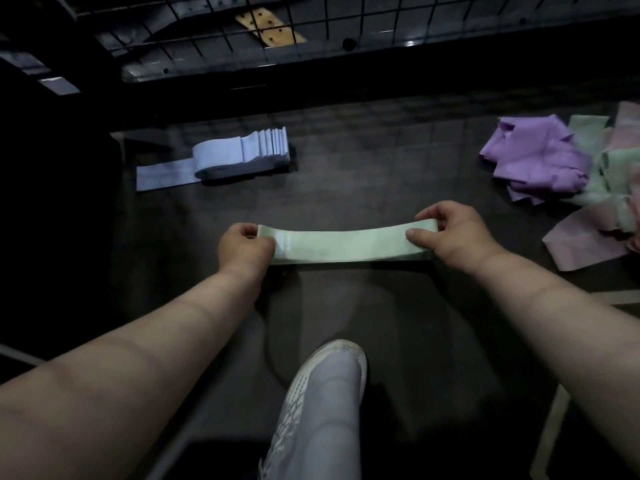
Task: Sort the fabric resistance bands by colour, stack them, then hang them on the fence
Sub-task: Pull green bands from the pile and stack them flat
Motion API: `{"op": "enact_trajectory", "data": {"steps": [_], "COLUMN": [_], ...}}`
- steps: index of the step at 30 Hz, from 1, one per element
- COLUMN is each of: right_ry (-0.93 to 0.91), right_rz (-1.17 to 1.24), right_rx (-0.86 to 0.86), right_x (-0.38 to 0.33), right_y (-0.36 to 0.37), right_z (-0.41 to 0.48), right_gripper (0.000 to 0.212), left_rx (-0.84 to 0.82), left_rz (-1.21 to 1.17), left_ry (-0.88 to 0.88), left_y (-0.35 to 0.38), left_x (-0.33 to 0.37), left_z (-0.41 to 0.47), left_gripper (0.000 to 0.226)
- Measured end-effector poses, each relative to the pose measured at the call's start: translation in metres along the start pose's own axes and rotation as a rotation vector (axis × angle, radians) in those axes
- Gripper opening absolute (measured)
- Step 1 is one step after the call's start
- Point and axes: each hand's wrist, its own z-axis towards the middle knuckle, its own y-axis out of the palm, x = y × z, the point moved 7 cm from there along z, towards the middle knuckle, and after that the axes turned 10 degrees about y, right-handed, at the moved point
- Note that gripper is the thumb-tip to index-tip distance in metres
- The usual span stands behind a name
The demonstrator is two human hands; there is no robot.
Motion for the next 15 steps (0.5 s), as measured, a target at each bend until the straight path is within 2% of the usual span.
{"op": "enact_trajectory", "data": {"steps": [3,6,8,11,15], "right_ry": [-0.056,-0.083,-0.107,-0.162,-0.245], "right_rz": [-0.149,-0.244,-0.342,-0.506,-0.818], "right_rx": [0.062,0.098,0.093,0.054,-0.007], "right_x": [-0.001,0.001,0.001,-0.001,-0.002], "right_y": [0.002,0.002,0.002,0.004,0.01], "right_z": [-0.002,-0.004,-0.007,-0.015,-0.018], "right_gripper": [0.022,0.026,0.036,0.054,0.082], "left_rx": [-0.061,-0.099,-0.12,-0.167,-0.342], "left_rz": [0.128,0.242,0.344,0.622,0.805], "left_ry": [0.145,0.214,0.226,0.283,0.468], "left_y": [0.005,0.008,0.008,0.008,0.019], "left_x": [0.005,0.005,0.004,0.005,0.008], "left_z": [-0.001,0.002,0.004,0.002,-0.003], "left_gripper": [0.022,0.022,0.03,0.054,0.079]}}
